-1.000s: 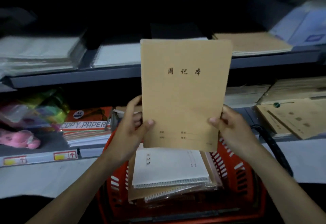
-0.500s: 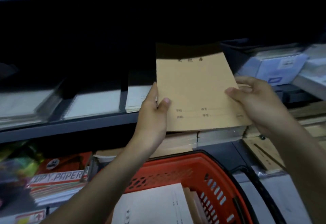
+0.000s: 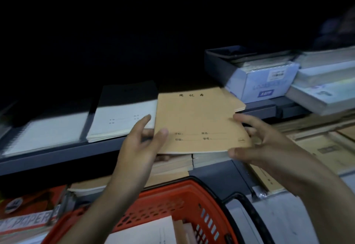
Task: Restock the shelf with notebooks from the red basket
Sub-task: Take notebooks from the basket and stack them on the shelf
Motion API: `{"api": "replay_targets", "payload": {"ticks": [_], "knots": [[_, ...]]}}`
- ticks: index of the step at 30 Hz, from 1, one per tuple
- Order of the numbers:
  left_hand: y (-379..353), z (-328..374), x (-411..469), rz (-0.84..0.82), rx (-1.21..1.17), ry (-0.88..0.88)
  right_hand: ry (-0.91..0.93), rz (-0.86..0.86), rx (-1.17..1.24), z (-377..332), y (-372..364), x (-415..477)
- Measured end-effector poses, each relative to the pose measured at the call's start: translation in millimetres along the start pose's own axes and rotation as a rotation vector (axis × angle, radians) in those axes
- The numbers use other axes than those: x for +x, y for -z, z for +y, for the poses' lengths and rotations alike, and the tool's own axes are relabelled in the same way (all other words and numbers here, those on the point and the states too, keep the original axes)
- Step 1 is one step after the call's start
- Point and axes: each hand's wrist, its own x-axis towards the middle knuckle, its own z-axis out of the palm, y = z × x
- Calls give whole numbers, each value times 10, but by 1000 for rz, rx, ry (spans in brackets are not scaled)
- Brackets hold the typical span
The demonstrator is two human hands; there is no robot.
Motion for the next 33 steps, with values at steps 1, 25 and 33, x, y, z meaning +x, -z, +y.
{"api": "replay_targets", "payload": {"ticks": [1,25,33], "knots": [[38,-16,-106,-24,9,-13,32,-4,-41,1,13,-36],[-473,-125,476,90,346,-198,230,624,-124,237,-26,832],[-607,-193,548,224,254,-188,205,698,-103,203,-48,905]]}}
